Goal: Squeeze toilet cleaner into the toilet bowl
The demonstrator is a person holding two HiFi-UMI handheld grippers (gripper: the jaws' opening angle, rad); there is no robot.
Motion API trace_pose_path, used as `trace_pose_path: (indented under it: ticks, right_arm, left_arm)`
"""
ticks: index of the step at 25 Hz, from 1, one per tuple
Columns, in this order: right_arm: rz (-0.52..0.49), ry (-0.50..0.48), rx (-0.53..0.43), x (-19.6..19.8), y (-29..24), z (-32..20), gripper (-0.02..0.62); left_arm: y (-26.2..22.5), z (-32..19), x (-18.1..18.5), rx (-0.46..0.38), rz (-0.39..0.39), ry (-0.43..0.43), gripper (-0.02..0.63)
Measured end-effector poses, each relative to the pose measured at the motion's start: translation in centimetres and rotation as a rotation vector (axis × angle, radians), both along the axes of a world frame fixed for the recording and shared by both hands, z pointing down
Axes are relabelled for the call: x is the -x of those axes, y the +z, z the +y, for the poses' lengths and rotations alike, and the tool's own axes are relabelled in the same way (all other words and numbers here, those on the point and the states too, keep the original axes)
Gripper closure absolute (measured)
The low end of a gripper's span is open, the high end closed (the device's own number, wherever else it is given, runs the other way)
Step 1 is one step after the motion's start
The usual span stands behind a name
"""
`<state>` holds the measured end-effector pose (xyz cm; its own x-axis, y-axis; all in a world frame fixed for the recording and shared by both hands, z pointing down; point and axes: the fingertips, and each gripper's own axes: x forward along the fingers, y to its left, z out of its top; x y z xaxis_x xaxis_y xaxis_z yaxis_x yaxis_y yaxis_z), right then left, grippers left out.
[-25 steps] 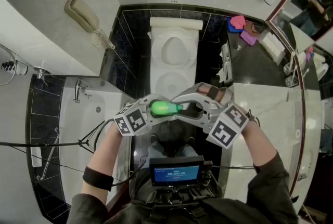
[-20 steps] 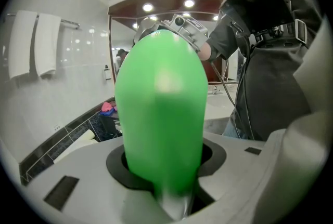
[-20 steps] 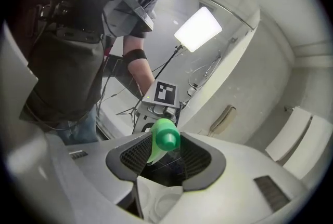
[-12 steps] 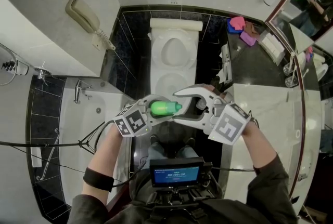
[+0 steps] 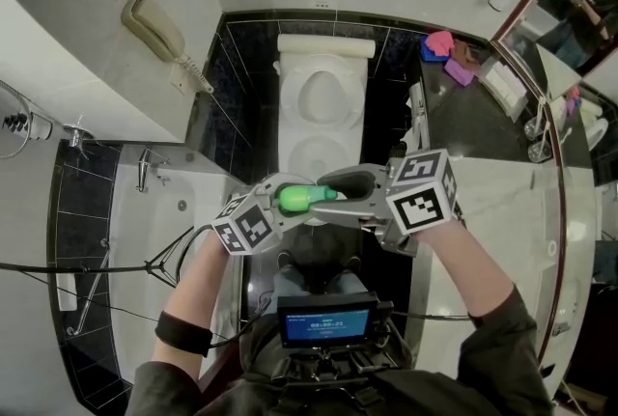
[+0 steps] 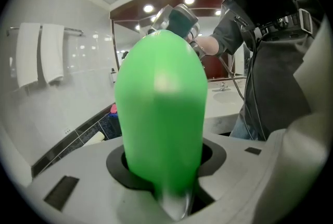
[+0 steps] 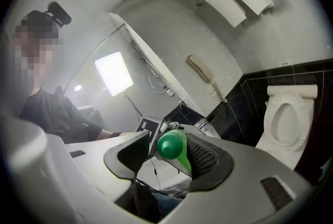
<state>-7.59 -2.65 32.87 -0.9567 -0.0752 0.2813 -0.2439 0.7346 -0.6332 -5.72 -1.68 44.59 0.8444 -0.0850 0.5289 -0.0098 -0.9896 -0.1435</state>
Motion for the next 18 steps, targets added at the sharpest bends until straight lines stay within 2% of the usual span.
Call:
trace_pose_path:
  ticks: [2,3,5,7,10,13,18]
  right_arm:
    - [0.002,0.003,0.006,0.1,0.1,-0.1,0.403]
    - [0.007,-0.001,-0.007,0.1,0.2,-0.2,0.448]
    - [0.019,-0.014,-0.061,0.0,0.1,-0.2,0.451]
    - [0.035,-0.034,-0.160,0.0,-0.1,-0.1,0.453]
    - [0.104,-0.101,-0.379,0.1,-0.5,0.3,0.452]
    - [0.217,-0.229,-0.614,0.4,-0.9,1.5,0.451]
    - [0.317,-0.462,-1.164,0.1,0.2,3.6,0.446]
  left_arm:
    - [0.1,0.1,0.0,0.002,-0.004,0.004,0.425]
    - [0.2,0.1,0.0,0.006,-0.004,0.006,0.425]
    - [0.1,0.2,-0.1,0.017,-0.001,0.012,0.425]
    - [0.0,0.2,-0.2,0.025,0.006,0.020,0.425]
    - [-0.3,0.4,-0.2,0.036,0.012,0.037,0.425]
    - [-0.3,0.8,-0.2,0.055,0.012,0.061,0.425]
    - [0.2,1.9,-0.4,0.077,-0.002,0.104,0.425]
